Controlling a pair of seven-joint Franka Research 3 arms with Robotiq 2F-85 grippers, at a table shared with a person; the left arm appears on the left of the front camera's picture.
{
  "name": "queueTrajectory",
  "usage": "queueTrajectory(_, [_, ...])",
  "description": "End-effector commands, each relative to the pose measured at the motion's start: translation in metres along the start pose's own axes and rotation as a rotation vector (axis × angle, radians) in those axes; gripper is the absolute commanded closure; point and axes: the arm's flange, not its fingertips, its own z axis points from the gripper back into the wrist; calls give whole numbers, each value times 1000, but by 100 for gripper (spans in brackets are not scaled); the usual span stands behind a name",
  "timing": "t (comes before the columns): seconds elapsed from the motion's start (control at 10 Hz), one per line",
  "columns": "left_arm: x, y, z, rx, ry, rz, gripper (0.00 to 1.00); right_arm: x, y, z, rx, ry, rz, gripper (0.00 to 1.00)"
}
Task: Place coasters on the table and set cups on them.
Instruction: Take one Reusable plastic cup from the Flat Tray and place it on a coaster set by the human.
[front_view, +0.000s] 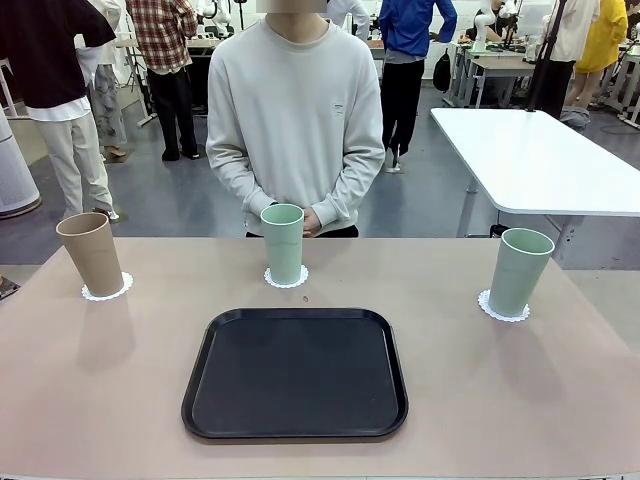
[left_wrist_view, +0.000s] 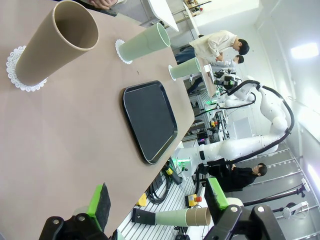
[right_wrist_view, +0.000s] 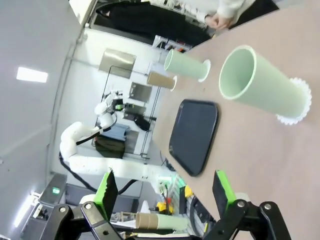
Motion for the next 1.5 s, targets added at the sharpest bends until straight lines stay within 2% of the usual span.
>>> queueTrajectory(0.0, [1, -3, 1, -11, -10, 4, 0, -8, -2, 12, 5, 14, -4, 0])
queueTrajectory(0.2, [1, -3, 1, -11, -10, 4, 0, -18, -11, 17, 13, 2, -15, 0])
queueTrajectory(1.4, [1, -3, 1, -11, -10, 4, 0, -11, -5, 10, 8, 1, -27, 0])
